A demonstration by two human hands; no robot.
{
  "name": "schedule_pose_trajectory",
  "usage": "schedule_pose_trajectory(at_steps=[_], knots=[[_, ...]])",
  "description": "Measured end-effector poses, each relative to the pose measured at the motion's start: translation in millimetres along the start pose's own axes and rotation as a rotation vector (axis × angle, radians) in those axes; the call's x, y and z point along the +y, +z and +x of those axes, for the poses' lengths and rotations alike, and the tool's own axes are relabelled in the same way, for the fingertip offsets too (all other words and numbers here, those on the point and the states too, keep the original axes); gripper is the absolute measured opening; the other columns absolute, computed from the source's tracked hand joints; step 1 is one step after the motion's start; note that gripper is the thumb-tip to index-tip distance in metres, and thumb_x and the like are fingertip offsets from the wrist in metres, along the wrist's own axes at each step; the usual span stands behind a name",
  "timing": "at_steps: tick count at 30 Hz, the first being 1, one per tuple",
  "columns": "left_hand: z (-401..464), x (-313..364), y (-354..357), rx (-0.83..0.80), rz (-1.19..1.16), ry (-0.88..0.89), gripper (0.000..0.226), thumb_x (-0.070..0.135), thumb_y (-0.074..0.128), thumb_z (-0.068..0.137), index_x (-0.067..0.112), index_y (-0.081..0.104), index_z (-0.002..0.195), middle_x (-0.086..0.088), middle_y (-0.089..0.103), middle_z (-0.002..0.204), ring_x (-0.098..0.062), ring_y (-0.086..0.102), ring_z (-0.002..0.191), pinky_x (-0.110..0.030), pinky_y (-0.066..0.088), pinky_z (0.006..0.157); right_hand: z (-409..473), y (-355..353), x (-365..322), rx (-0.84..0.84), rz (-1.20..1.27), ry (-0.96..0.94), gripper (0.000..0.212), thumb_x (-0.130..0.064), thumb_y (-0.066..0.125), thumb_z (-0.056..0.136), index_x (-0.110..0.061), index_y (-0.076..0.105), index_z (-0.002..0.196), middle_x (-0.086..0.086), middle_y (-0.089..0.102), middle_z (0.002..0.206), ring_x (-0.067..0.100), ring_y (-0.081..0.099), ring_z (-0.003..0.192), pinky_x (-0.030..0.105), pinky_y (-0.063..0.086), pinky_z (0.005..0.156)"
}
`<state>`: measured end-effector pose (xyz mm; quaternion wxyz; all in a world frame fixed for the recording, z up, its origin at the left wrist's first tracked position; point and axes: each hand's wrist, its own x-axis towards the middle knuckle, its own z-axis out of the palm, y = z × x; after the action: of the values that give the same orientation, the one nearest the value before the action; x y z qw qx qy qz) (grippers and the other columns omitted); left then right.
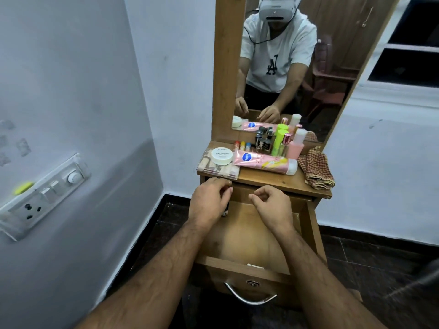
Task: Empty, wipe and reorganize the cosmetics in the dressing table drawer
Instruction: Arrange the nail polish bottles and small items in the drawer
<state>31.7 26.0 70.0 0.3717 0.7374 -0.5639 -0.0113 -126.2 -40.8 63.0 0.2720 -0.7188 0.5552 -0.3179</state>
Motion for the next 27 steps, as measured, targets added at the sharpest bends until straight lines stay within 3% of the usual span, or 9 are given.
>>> schedule_pose_trajectory(at_steps=[7,16,23,27], knots=[[13.0,23.1,-9.1,-0.029,0.051,0.002,0.03,0.038,0.059,0.096,0.024,0.067,0.121,0.003,0.067,0.116,-0.013,0.059,0.104,-0.027,0.047,0.085,5.9,-30.7,-2.0,0.035,-0.019,-0.038,0.013,-0.032,0.072,0.087,-0.021,0.073,0.094,-0.009,0.067,0.085,0.005,0.06,0.08,0.017,0.04,0.06],[31.3,1.1,-16.1,-0.014,0.071,-0.08,0.03,0.034,0.063,0.093,0.022,0.07,0.119,0.004,0.071,0.113,-0.014,0.064,0.096,-0.03,0.052,0.084,15.5,-34.9,-2.7,0.02,-0.038,-0.045,0.01,-0.031,0.073,0.087,-0.022,0.073,0.09,-0.011,0.066,0.083,0.004,0.06,0.08,0.017,0.041,0.061],[90.9,5.5,-18.0,0.036,0.032,-0.086,0.026,0.03,0.065,0.092,0.021,0.071,0.117,0.003,0.073,0.107,-0.014,0.065,0.092,-0.032,0.055,0.083,64.5,-41.9,-36.4,0.042,-0.095,-0.132,0.013,-0.031,0.07,0.09,-0.021,0.072,0.098,-0.01,0.066,0.088,0.003,0.058,0.081,0.017,0.043,0.064],[132.7,11.3,-15.6,0.064,-0.003,-0.094,0.023,0.025,0.066,0.093,0.019,0.072,0.114,0.003,0.073,0.106,-0.012,0.066,0.093,-0.027,0.052,0.082,104.3,-35.5,-60.0,0.072,-0.086,-0.167,0.011,-0.021,0.069,0.091,-0.017,0.073,0.1,-0.009,0.064,0.087,0.001,0.054,0.078,0.013,0.039,0.061]])
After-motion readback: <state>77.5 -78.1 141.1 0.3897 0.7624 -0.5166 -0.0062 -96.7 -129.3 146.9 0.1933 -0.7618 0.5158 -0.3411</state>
